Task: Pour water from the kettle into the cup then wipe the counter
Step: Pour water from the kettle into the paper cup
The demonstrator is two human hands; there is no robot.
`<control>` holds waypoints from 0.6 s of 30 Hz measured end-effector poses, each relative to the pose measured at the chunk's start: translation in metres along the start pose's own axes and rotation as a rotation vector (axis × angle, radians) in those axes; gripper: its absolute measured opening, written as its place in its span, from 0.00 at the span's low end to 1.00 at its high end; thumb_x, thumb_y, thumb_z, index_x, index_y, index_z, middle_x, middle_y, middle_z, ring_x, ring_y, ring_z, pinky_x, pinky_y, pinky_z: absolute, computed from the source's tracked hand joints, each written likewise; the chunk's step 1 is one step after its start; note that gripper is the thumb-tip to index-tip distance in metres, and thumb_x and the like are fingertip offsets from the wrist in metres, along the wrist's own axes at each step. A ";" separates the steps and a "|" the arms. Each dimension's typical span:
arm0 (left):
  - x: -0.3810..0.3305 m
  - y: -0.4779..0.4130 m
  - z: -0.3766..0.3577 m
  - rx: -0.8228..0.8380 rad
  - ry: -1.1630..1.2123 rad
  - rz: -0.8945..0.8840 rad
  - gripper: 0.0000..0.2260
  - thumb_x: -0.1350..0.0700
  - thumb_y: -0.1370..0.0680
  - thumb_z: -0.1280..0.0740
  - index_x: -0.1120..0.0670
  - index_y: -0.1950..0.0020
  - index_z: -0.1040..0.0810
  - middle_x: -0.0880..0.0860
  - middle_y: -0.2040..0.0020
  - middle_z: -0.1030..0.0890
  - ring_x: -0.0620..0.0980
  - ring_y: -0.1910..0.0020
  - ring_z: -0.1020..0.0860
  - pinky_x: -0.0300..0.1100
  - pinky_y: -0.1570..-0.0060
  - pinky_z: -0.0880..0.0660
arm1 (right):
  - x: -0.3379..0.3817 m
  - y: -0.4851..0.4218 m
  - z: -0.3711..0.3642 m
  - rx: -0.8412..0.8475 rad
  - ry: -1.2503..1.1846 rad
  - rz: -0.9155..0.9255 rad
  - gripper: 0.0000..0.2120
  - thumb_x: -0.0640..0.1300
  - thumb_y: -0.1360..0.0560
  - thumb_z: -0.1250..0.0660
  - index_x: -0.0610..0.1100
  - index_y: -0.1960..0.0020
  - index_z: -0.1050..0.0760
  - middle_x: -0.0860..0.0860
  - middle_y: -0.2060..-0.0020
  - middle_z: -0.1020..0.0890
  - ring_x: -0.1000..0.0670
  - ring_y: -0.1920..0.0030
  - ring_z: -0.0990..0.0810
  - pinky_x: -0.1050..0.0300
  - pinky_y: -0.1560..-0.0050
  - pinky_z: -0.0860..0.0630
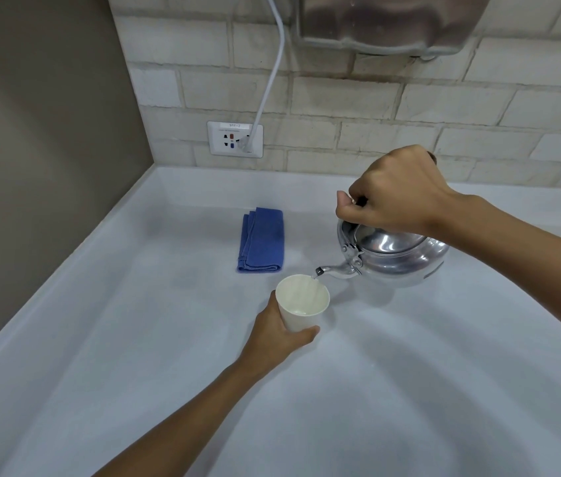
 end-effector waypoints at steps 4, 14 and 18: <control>0.000 0.001 0.000 0.004 0.002 0.002 0.31 0.48 0.38 0.23 0.40 0.41 0.36 0.36 0.49 0.27 0.35 0.49 0.27 0.19 0.58 0.32 | 0.003 0.000 0.002 -0.003 0.023 0.019 0.21 0.48 0.31 0.47 0.43 0.81 0.39 0.48 0.83 0.44 0.48 0.79 0.47 0.68 0.68 0.54; -0.001 0.001 0.000 0.006 0.004 0.010 0.31 0.49 0.38 0.23 0.40 0.41 0.36 0.34 0.50 0.27 0.31 0.50 0.28 0.19 0.59 0.32 | 0.004 -0.003 0.008 -0.023 0.019 0.049 0.21 0.48 0.30 0.47 0.44 0.81 0.42 0.48 0.83 0.44 0.48 0.79 0.47 0.68 0.69 0.54; -0.002 0.001 0.000 0.014 0.015 0.008 0.31 0.49 0.37 0.23 0.40 0.41 0.36 0.35 0.49 0.27 0.36 0.49 0.27 0.19 0.58 0.32 | 0.003 -0.003 0.009 -0.015 0.036 0.046 0.21 0.47 0.30 0.47 0.43 0.81 0.40 0.48 0.83 0.44 0.48 0.79 0.47 0.68 0.68 0.54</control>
Point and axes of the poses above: each hand's wrist, its own y-axis away from the middle knuckle, its own z-axis out of the back of the hand, x = y × z, the point moved 4 cm from there along -y, towards the middle knuckle
